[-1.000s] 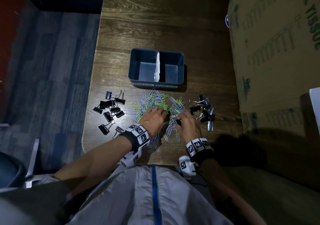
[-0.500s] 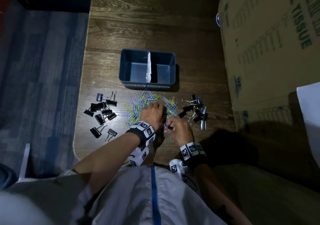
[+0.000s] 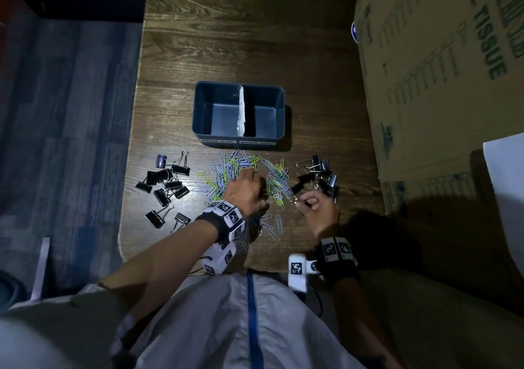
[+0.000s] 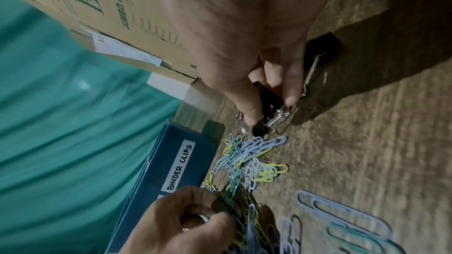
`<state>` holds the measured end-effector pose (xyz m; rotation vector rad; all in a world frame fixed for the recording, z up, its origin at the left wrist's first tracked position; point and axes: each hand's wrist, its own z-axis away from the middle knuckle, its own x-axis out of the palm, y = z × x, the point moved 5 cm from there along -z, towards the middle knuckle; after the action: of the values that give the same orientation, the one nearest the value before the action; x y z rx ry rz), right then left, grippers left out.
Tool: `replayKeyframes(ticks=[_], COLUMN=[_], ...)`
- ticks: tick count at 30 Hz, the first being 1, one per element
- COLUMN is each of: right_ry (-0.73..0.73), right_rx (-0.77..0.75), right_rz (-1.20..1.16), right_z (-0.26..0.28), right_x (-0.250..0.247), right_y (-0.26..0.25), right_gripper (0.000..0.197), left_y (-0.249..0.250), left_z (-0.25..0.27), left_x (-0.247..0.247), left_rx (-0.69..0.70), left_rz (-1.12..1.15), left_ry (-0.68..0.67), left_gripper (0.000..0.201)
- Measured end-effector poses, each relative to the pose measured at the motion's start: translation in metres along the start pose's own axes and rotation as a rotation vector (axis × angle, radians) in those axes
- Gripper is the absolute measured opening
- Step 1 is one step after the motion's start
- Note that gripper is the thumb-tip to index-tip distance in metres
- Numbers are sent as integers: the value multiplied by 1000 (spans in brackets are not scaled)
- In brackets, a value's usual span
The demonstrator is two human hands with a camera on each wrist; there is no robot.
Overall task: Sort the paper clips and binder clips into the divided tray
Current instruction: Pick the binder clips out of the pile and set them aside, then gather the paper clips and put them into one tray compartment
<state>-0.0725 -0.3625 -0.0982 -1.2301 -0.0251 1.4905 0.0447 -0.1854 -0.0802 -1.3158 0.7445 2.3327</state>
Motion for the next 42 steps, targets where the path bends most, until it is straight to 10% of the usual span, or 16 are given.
replayKeyframes(ticks=[7,16,24,33,42], right_ry=[188,142,151,296,-42], right_rx=[-155,-126,-149,-261,-404], right_rz=[191,84,109,218,394], right_z=[-17,-42,-43,-23,5], right_x=[-29,-37,-41,-26,60], right_y=[-18,-11,-15,-31,-71], right_gripper=[25,32,28,23,50], left_y=[-6,-123,-191,-151,-78], left_z=[24,63,86,88,58], left_x=[-18,-50,-51,-49,3], left_rx=[213,-329,-530,-246,-108], left_rz=[-213,212,197,37,50], left_ry=[182,264,253,311,-114], left_gripper=[50,37,39,38,77])
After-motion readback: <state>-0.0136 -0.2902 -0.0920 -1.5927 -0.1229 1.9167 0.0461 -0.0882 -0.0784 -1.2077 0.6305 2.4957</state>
